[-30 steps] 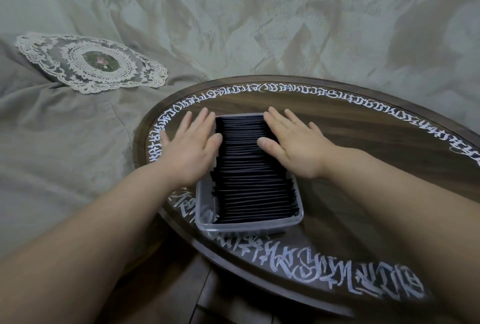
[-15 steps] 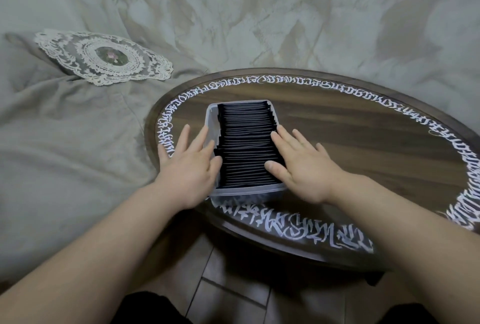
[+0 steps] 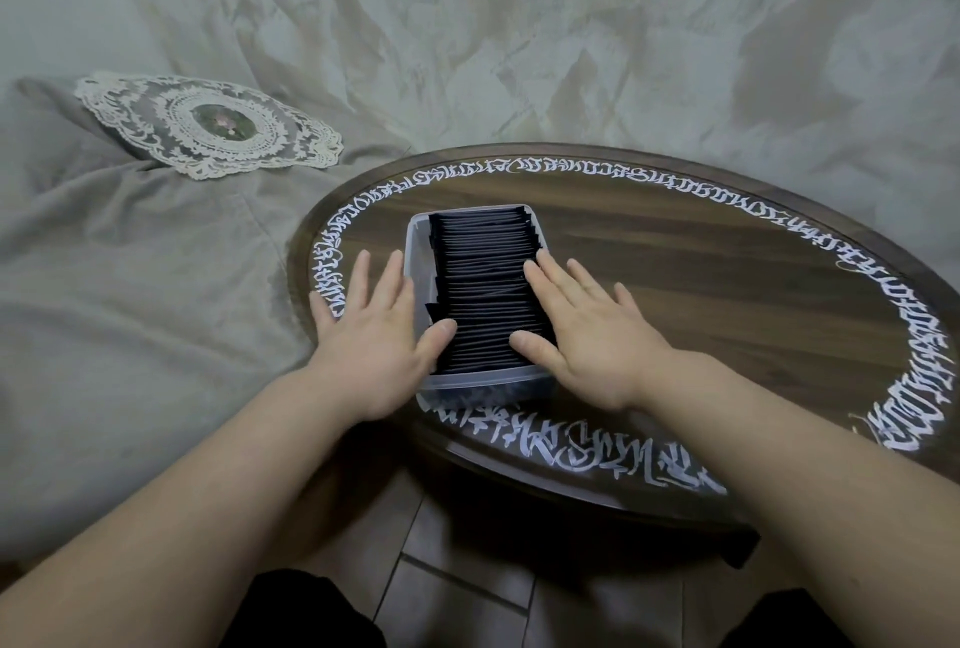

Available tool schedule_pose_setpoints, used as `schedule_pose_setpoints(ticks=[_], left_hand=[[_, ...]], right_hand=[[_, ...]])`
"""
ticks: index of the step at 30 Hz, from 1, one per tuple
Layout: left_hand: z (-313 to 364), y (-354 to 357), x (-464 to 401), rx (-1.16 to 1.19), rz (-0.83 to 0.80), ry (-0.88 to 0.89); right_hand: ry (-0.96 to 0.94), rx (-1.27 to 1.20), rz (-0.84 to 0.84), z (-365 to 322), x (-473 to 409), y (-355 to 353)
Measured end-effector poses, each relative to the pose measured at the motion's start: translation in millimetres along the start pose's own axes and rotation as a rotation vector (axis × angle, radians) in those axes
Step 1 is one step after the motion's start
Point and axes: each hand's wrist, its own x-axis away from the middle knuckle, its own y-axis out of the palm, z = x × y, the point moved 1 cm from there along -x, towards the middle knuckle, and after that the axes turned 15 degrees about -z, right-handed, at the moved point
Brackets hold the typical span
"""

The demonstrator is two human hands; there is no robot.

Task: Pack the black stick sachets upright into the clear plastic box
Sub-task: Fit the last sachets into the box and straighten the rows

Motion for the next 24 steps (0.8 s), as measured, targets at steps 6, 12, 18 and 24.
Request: schedule_pose_setpoints(ticks=[6, 12, 18, 24], left_hand=[[10.5, 7.4, -3.5, 0.143, -0.050, 0.109], [7.4, 13.3, -1.2, 0.271, 0.002, 0.123], [14.4, 13.4, 3.5, -0.056, 0.072, 0.231], [10.0, 6.9, 2.7, -0.081, 0.003, 0.191]], right_hand=[[0.018, 0.009, -0.009, 0.8, -2.5, 2.3], [0.015, 0.017, -0.023, 5.0, 0.1, 0.8], [-0.016, 0.056, -0.004, 3.0, 2.9, 5.6], [0.015, 0.108, -0.036, 1.6, 2.1, -1.4]])
